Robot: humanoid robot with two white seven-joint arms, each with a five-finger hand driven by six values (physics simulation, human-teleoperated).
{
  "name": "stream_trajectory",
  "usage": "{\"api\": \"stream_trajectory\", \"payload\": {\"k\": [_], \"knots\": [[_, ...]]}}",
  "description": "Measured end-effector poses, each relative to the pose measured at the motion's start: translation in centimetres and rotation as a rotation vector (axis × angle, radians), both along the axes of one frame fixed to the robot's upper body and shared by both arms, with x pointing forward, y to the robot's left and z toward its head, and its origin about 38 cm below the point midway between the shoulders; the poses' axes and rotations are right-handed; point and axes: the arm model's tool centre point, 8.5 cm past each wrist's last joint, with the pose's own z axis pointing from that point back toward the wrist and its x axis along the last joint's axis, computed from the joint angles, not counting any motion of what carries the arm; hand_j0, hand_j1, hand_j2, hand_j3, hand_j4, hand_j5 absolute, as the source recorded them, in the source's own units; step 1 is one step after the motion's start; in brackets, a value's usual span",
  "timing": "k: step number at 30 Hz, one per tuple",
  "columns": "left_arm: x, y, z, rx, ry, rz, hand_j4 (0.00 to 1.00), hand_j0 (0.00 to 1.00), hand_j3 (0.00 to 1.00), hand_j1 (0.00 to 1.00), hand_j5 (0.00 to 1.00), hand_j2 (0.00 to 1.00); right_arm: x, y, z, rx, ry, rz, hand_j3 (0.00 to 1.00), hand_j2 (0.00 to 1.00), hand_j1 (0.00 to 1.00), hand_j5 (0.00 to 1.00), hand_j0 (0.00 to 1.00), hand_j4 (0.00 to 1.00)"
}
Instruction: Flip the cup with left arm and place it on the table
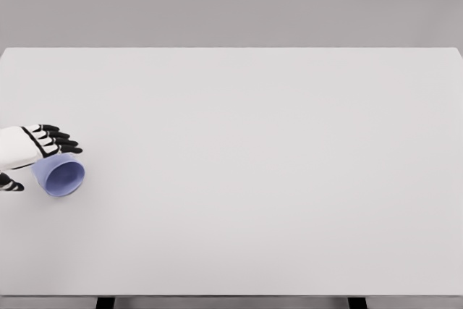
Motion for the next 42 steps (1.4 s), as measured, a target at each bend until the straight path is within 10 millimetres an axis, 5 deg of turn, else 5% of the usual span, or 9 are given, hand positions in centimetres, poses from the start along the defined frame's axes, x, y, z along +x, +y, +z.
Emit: {"api": "stream_trajectory", "payload": {"k": [42], "knots": [[1.2, -0.2, -3.8, 0.012, -0.021, 0.056, 1.0, 1.0, 1.0, 1.0, 1.0, 1.0, -0.1, 0.0, 0.0, 0.0, 0.002, 0.0, 1.0, 1.0, 1.0, 1.0, 1.0, 1.0]]}}
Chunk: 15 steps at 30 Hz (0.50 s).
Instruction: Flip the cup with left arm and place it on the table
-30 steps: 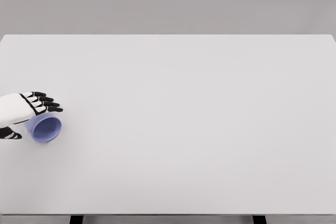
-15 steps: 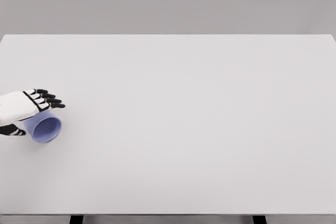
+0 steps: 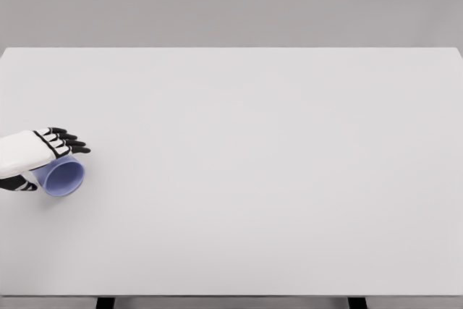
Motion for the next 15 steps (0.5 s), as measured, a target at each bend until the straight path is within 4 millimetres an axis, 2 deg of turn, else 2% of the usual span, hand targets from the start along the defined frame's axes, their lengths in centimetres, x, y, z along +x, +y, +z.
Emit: {"api": "stream_trajectory", "payload": {"k": [6, 10, 15], "knots": [[-0.09, -0.05, -0.32, 0.003, 0.007, -0.002, 1.0, 1.0, 1.0, 1.0, 1.0, 1.0, 0.0, 0.0, 0.0, 0.0, 0.0, 0.0, 1.0, 1.0, 1.0, 1.0, 1.0, 1.0], [-0.15, -0.11, -0.49, 0.003, 0.012, -0.003, 0.94, 0.94, 0.94, 0.94, 0.94, 0.94, 0.1, 0.0, 0.0, 0.0, -0.002, 0.0, 1.0, 1.0, 1.0, 1.0, 1.0, 1.0], [-0.32, -0.23, -0.88, 0.006, 0.023, -0.008, 0.91, 0.91, 0.91, 0.91, 0.91, 0.91, 0.1, 0.0, 0.0, 0.0, -0.002, 0.0, 1.0, 1.0, 1.0, 1.0, 1.0, 1.0]]}}
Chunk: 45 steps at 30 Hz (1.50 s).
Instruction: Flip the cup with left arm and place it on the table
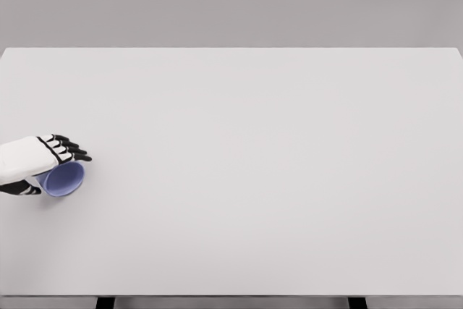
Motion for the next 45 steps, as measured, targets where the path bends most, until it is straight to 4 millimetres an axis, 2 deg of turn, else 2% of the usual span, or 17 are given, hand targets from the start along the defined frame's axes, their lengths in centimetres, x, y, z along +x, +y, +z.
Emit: {"api": "stream_trajectory", "payload": {"k": [3, 10, 16, 21, 34, 45], "knots": [[-0.1, 0.1, -0.3, 0.001, 0.008, 0.004, 0.87, 0.87, 0.87, 0.87, 0.87, 0.87, -0.1, 0.0, 0.0, 0.0, 0.002, 0.0, 1.0, 1.0, 1.0, 1.0, 1.0, 1.0], [-0.1, 0.2, -0.4, 0.0, 0.014, 0.006, 0.65, 0.65, 0.65, 0.65, 0.65, 0.65, 0.0, 0.0, 0.0, 0.0, 0.0, 0.0, 1.0, 1.0, 1.0, 1.0, 1.0, 1.0], [0.0, 0.2, -0.1, -0.003, 0.01, 0.003, 0.56, 0.56, 0.56, 0.56, 0.56, 0.56, 0.0, 0.0, 0.0, 0.0, 0.0, 0.0, 1.0, 1.0, 1.0, 1.0, 1.0, 1.0], [0.3, 0.1, 0.5, -0.016, -0.003, 0.001, 0.55, 0.55, 0.55, 0.55, 0.55, 0.55, 0.0, 0.0, 0.0, 0.0, 0.0, 0.0, 1.0, 1.0, 1.0, 1.0, 1.0, 1.0], [1.1, -0.5, 2.9, -0.169, -0.028, 0.017, 0.52, 0.52, 0.52, 0.52, 0.52, 0.52, 0.0, 0.0, 0.0, 0.0, 0.0, 0.0, 1.0, 1.0, 1.0, 1.0, 1.0, 1.0], [1.3, -0.9, 4.0, -0.343, -0.009, 0.044, 0.51, 0.51, 0.51, 0.51, 0.51, 0.51, 0.0, 0.0, 0.0, 0.0, 0.0, 0.0, 1.0, 1.0, 1.0, 1.0, 1.0, 1.0]]}}
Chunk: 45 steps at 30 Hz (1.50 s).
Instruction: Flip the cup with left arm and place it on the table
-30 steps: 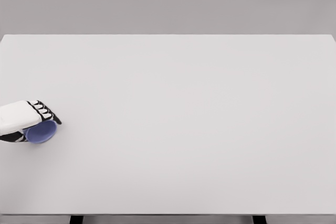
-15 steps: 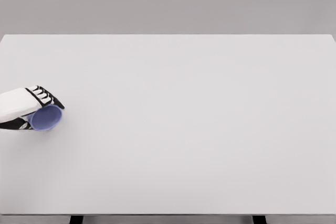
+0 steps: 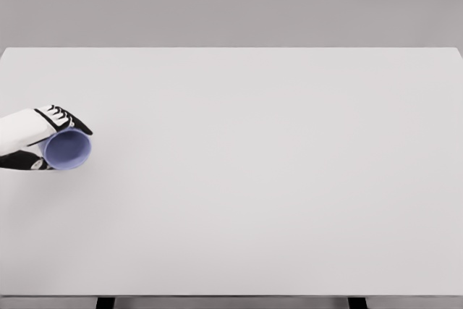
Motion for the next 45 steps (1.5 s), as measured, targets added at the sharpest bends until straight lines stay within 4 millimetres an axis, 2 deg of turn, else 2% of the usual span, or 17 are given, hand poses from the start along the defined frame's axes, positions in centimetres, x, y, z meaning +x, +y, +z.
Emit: {"api": "stream_trajectory", "payload": {"k": [13, 20, 30, 45], "knots": [[0.4, -1.4, -0.1, -0.322, 0.061, 0.046, 0.51, 0.51, 0.51, 0.51, 0.51, 0.51, 0.0, 0.0, 0.0, 0.0, 0.0, 0.0, 1.0, 1.0, 1.0, 1.0, 1.0, 1.0], [1.0, -1.6, -0.7, -0.509, 0.134, 0.138, 0.52, 0.52, 0.52, 0.52, 0.52, 0.52, 0.0, 0.0, 0.0, 0.0, 0.0, 0.0, 1.0, 1.0, 1.0, 1.0, 1.0, 1.0], [1.5, -2.4, -2.7, -0.708, 0.315, 0.251, 0.53, 0.53, 0.53, 0.53, 0.53, 0.53, 0.0, 0.0, 0.0, 0.0, 0.0, 0.0, 1.0, 1.0, 1.0, 1.0, 1.0, 1.0], [0.8, -4.7, -7.0, -0.888, 0.539, 0.325, 0.55, 0.55, 0.55, 0.55, 0.55, 0.55, -0.1, 0.0, 0.0, 0.0, 0.001, 0.0, 1.0, 1.0, 1.0, 1.0, 1.0, 1.0]]}}
